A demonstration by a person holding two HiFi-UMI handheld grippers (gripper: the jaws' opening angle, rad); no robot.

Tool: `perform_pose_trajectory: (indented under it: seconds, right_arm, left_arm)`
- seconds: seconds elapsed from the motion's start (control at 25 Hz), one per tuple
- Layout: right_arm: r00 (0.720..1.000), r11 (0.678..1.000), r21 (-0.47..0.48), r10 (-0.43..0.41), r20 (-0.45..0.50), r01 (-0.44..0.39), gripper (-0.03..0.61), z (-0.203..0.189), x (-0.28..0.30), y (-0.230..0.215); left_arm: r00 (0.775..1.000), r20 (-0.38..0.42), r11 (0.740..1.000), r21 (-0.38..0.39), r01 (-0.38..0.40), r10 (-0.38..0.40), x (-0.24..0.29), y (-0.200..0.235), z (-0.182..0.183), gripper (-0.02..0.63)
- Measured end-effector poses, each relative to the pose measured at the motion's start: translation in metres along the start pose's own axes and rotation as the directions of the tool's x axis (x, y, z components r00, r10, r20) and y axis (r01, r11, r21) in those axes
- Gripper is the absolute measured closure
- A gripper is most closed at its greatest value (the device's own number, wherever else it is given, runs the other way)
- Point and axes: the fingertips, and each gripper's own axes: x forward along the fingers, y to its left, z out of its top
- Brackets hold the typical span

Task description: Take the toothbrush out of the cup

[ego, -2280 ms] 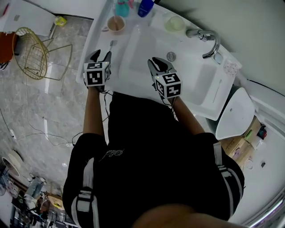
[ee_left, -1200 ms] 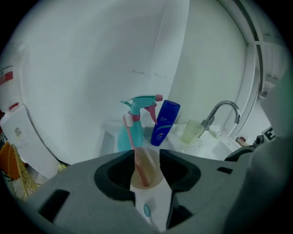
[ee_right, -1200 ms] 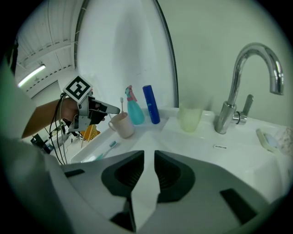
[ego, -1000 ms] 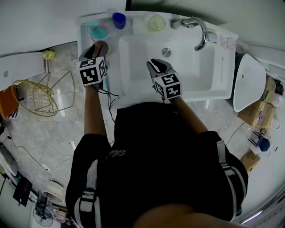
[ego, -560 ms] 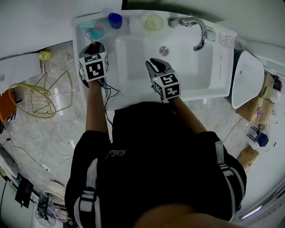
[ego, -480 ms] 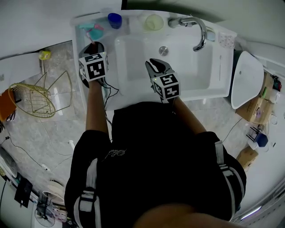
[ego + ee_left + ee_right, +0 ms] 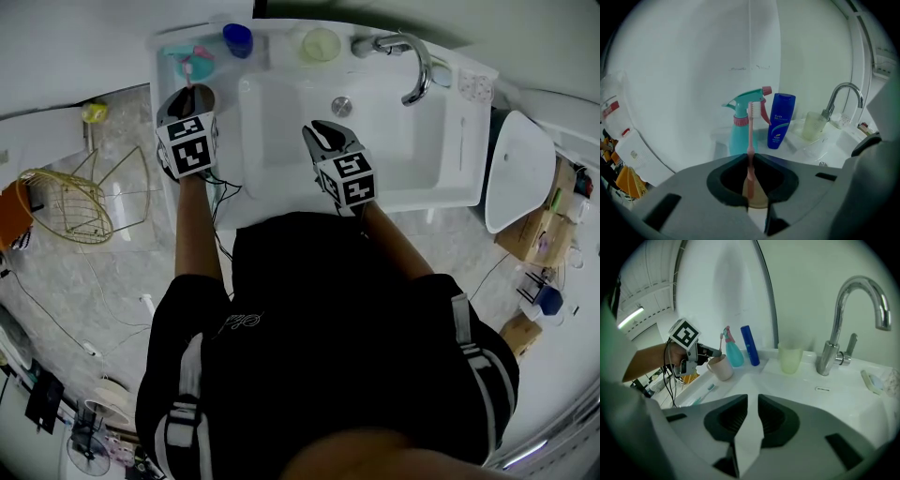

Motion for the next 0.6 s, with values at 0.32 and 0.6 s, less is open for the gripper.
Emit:
perform_pose_trajectory:
  seconds: [0.32,0.6]
  right_arm:
    - [0.999,0.999,-0.036,0.038,0.028,-0.037,0.503,0.006,-0.008,0.004]
    - [0.995,0.992,-0.094,0.089,0.051,-0.084,0.503,0.017,-0.012,0.012]
  left_arm:
    - [0.989,0.149,0.999,-0.040,-0.011,0.017,-0.043,0.003,0.031,0.564]
    - [0.975,0.215,0.998,-0.034,-0.046,0.053,-0.086,-0.001,0.044,0.563]
